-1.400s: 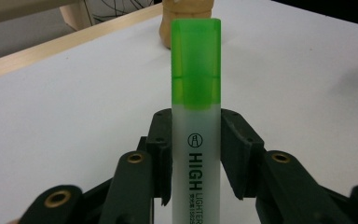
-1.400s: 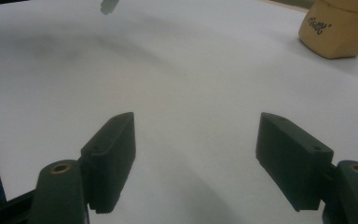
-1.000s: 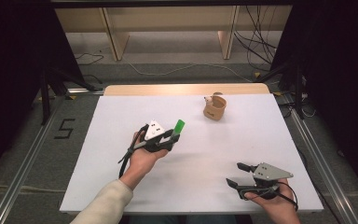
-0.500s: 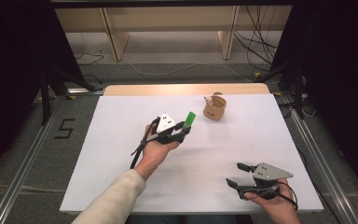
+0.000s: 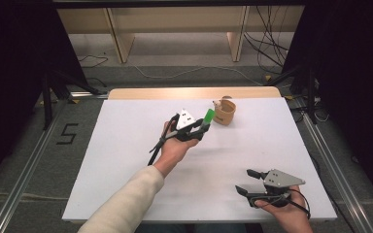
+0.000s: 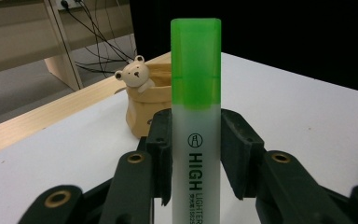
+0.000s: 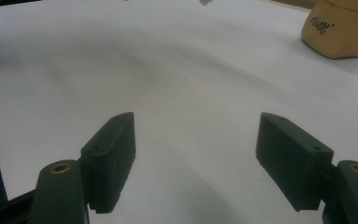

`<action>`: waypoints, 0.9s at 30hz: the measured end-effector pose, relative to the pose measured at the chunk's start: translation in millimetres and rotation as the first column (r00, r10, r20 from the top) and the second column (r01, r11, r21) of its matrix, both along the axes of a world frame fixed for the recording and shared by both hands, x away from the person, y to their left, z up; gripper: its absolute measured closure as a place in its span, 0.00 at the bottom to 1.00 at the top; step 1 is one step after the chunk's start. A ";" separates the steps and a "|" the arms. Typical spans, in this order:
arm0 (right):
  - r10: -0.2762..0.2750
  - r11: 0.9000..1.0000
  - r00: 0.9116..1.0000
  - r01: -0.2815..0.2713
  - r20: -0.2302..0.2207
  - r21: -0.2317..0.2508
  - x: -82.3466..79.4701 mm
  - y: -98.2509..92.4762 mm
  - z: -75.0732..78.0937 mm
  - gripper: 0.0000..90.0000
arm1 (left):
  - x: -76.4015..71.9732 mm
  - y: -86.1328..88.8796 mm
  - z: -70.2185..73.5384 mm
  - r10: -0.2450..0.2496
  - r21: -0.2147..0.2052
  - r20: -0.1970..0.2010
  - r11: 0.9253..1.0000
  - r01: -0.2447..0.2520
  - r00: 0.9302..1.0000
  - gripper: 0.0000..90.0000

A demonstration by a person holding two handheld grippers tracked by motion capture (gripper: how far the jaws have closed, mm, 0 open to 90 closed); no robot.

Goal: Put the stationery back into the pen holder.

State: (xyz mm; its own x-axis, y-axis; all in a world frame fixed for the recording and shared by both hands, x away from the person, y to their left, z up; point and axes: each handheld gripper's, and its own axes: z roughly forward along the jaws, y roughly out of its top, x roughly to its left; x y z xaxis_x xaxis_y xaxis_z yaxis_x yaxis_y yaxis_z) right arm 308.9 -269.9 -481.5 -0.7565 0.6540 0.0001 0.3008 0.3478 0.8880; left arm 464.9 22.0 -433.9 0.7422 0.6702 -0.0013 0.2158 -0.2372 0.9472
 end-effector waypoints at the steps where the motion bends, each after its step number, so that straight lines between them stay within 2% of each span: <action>1: 0.003 1.000 1.000 -0.003 -0.002 -0.007 -0.2 -0.6 0.1 0.32 | 1.7 -1.7 0.0 0.001 0.003 0.003 1.000 -0.001 1.000 0.74; 9: 0.006 1.000 1.000 -0.006 0.008 -0.008 0.8 -0.5 -0.1 0.32 | 13.2 -14.9 -0.4 -0.003 0.005 0.001 1.000 0.003 1.000 0.74; 10: -0.001 1.000 1.000 0.001 -0.006 -0.005 -0.1 -0.1 0.1 0.32 | 14.0 -16.4 -0.5 -0.005 0.007 -0.002 1.000 0.005 1.000 0.74; 14: 0.002 1.000 1.000 -0.002 -0.005 -0.007 0.3 -0.8 0.2 0.32 | 18.9 -21.1 0.2 -0.011 0.011 0.001 1.000 0.011 1.000 0.74; 22: 0.006 1.000 1.000 -0.006 -0.001 0.000 1.1 -1.3 -0.3 0.32 | 30.4 -28.1 -2.4 0.000 0.004 -0.017 1.000 0.000 1.000 0.74; 27: 0.008 1.000 1.000 -0.008 0.002 -0.001 1.5 -1.4 -0.3 0.32 | 35.9 -33.2 -1.9 0.002 0.002 -0.012 1.000 -0.002 1.000 0.74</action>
State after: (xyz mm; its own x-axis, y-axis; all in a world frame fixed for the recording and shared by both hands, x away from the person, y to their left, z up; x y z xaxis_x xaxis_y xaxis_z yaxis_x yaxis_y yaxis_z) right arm 310.4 -271.4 -481.7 -0.7615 0.6481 -0.0021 0.2965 0.3512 0.8881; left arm 500.8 -11.2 -435.8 0.7409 0.6715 -0.0087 0.2277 -0.2389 0.9440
